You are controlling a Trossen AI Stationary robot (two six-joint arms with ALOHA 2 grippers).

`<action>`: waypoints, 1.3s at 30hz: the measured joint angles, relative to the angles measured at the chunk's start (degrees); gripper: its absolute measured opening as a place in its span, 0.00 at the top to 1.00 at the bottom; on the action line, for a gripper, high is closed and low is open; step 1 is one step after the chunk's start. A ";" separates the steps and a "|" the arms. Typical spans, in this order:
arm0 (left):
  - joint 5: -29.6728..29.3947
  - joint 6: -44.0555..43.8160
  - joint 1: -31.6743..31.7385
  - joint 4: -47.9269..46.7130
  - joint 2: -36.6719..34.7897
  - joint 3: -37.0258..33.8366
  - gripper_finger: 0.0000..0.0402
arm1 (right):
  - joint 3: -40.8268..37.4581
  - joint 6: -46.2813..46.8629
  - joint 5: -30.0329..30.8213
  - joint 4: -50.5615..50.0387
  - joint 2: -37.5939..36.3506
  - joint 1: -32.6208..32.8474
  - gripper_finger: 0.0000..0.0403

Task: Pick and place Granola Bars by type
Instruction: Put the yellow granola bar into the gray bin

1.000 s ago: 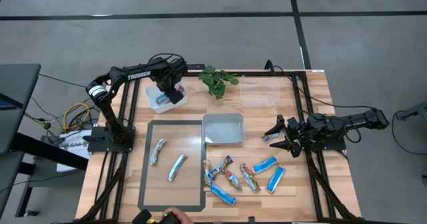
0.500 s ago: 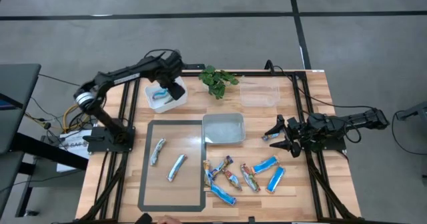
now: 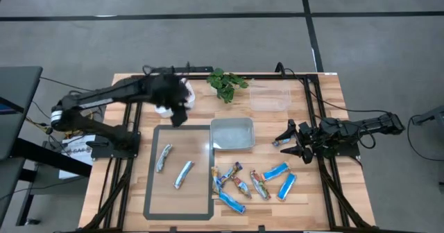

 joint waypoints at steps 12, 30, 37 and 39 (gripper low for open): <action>0.03 -0.28 -32.55 5.02 -2.41 0.00 0.66 | 0.00 0.00 0.00 -0.01 0.01 -0.01 0.34; -7.12 -21.48 -46.76 7.28 -0.76 0.04 0.66 | 0.00 0.00 0.00 0.00 0.01 0.00 0.34; -14.45 -43.81 -43.43 -3.19 4.97 0.02 0.66 | 0.01 0.00 0.00 0.00 0.02 -0.01 0.34; -15.08 -47.51 -42.72 -5.23 7.15 0.02 0.66 | 0.02 0.00 0.00 0.00 0.00 0.00 0.34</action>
